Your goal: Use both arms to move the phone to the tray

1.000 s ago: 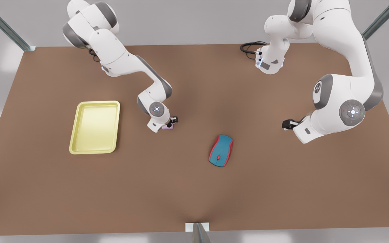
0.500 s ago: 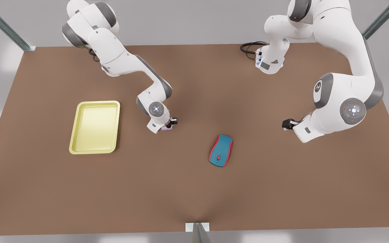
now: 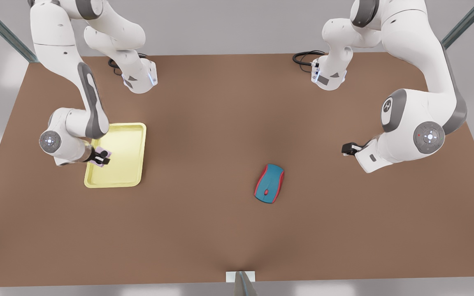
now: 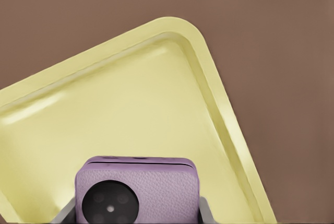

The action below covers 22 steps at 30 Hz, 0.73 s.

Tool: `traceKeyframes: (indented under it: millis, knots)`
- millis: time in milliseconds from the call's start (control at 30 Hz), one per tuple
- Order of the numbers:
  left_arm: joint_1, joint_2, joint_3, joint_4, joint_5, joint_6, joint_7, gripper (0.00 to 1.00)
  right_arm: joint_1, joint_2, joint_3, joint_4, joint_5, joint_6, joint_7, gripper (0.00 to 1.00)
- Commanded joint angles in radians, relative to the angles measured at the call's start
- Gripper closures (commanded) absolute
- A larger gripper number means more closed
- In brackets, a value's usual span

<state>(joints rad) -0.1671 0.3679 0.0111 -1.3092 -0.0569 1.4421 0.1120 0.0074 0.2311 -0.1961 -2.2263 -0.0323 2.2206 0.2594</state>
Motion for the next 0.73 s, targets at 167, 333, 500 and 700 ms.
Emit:
traceKeyframes:
  millis: [167, 333, 500, 700]
  knots:
    - [0.0, -0.012, 0.001, 0.002, 0.002, -0.016, 0.0, 0.0, 0.0, 0.094, -0.006, -0.082, 0.074, 0.2, -0.773, 0.0]
    - [0.0, -0.014, 0.001, 0.002, 0.003, -0.016, 0.0, 0.0, -0.001, 0.082, 0.018, 0.223, 0.072, -0.134, -0.726, 0.0]
    - [0.0, -0.032, 0.003, 0.004, 0.035, -0.043, -0.077, 0.0, -0.029, 0.04, 0.23, 0.814, -0.011, -0.814, -0.319, 0.0]
    - [0.0, -0.03, -0.002, 0.031, 0.092, -0.108, -0.138, 0.0, -0.052, -0.072, 0.267, 0.666, -0.012, -0.665, -0.316, 0.0]
